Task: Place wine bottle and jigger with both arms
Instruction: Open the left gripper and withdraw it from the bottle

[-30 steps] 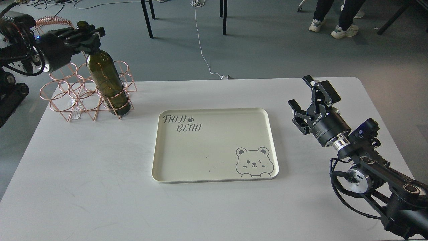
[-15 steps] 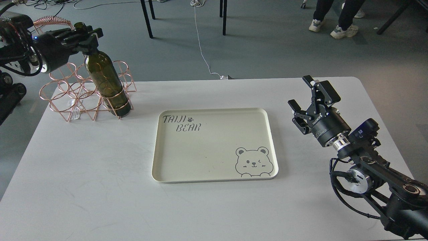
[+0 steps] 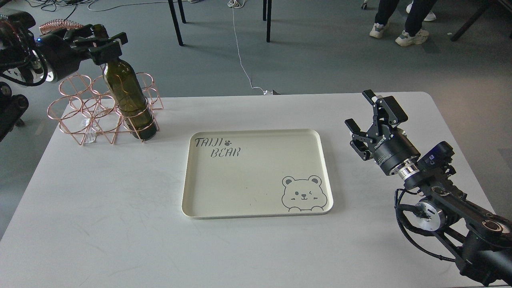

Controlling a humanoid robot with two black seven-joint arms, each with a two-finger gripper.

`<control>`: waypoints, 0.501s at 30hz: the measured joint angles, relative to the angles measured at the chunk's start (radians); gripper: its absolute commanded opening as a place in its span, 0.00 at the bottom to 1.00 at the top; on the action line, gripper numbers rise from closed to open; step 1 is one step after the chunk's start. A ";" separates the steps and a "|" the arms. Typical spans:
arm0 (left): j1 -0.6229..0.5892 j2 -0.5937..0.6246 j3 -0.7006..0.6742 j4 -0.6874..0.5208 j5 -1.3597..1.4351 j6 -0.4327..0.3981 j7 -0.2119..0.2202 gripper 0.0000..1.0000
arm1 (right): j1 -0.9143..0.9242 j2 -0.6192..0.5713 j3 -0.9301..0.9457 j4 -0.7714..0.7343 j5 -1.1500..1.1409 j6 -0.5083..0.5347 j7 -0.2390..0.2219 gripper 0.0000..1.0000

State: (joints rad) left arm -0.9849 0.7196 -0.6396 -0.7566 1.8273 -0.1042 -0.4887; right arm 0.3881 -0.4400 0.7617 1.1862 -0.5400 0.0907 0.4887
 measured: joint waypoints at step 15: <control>-0.117 0.115 -0.007 -0.348 -0.770 -0.094 0.000 1.00 | 0.002 0.000 0.035 0.000 0.005 0.000 0.000 0.99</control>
State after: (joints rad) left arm -1.1018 0.8344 -0.6466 -1.1049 1.0569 -0.1981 -0.4886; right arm 0.3897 -0.4404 0.7967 1.1863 -0.5346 0.0904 0.4887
